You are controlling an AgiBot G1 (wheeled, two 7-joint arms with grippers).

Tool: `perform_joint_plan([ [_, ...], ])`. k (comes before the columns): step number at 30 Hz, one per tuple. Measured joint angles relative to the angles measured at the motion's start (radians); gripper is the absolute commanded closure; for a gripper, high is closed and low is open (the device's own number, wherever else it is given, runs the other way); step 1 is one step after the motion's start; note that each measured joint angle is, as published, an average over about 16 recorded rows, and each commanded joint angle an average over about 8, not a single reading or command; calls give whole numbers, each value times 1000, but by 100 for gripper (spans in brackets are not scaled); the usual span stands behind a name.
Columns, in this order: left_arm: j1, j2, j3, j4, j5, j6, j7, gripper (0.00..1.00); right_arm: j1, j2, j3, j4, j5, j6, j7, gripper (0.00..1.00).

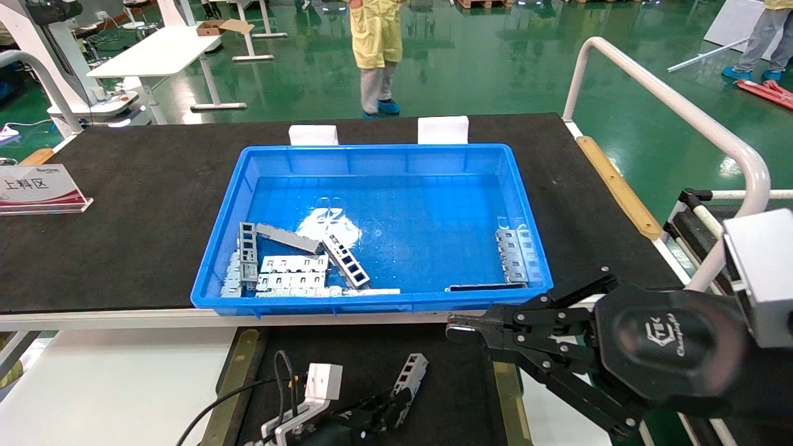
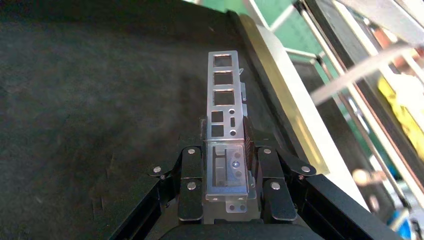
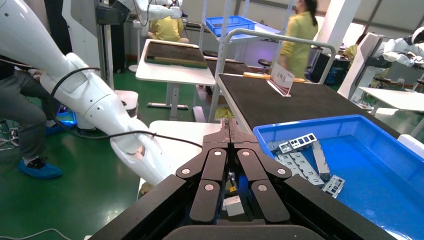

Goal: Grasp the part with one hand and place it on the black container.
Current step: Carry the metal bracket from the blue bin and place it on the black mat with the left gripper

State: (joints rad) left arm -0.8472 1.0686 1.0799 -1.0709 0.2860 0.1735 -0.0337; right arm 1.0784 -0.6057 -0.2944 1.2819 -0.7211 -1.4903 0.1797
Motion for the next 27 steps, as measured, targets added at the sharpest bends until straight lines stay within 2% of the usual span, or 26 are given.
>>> perform_joint_plan([
  [12, 51, 116, -98, 4, -11, -182, 8, 100, 0, 0, -1, 0, 0, 0, 0, 100],
  [27, 75, 225, -195, 70, 10, -273, 10, 100, 0, 1, -2, 0, 1, 1, -1, 100],
])
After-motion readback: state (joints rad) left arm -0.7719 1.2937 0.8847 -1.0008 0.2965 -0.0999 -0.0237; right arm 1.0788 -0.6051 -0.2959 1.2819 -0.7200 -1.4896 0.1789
